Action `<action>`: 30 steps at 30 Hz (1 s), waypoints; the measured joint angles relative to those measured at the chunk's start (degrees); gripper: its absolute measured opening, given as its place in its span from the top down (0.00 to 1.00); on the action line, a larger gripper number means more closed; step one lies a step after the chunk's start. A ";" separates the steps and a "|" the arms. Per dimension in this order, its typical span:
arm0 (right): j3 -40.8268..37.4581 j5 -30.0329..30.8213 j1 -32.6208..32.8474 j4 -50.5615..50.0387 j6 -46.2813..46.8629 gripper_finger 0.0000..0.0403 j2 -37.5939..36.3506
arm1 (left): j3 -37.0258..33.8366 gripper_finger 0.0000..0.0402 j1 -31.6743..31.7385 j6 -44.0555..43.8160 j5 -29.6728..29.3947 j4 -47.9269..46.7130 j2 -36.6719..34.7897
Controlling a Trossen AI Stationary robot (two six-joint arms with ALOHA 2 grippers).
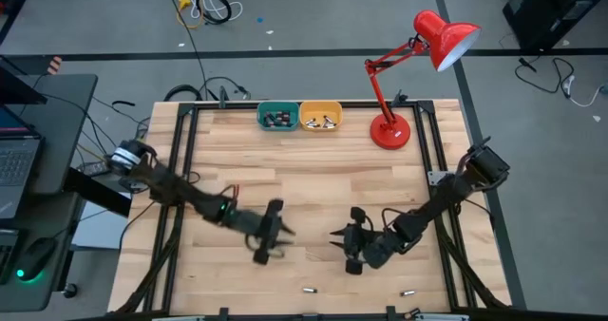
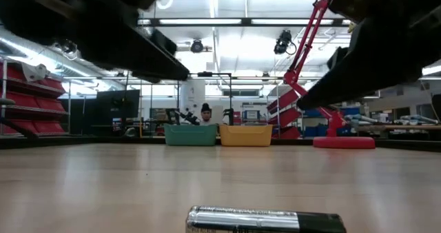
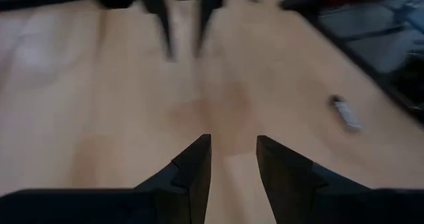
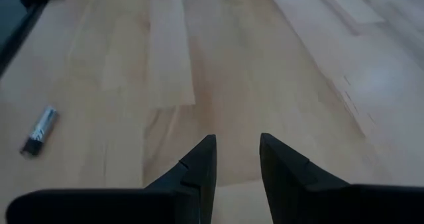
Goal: Sort batteries
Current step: Put the white battery into the yellow bin
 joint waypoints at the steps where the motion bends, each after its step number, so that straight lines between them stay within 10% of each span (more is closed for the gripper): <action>1: 0.00 0.69 0.44 0.30 1.20 0.74 0.00 | 0.00 0.66 -1.90 -0.04 -1.14 0.51 0.31; 13: 0.02 6.47 6.20 8.85 11.00 0.75 0.15 | 1.26 0.66 -13.80 3.22 -6.72 28.61 17.02; 30: 8.81 12.11 12.04 9.02 17.27 0.75 7.54 | 9.29 0.62 -17.68 4.46 -5.15 29.03 24.24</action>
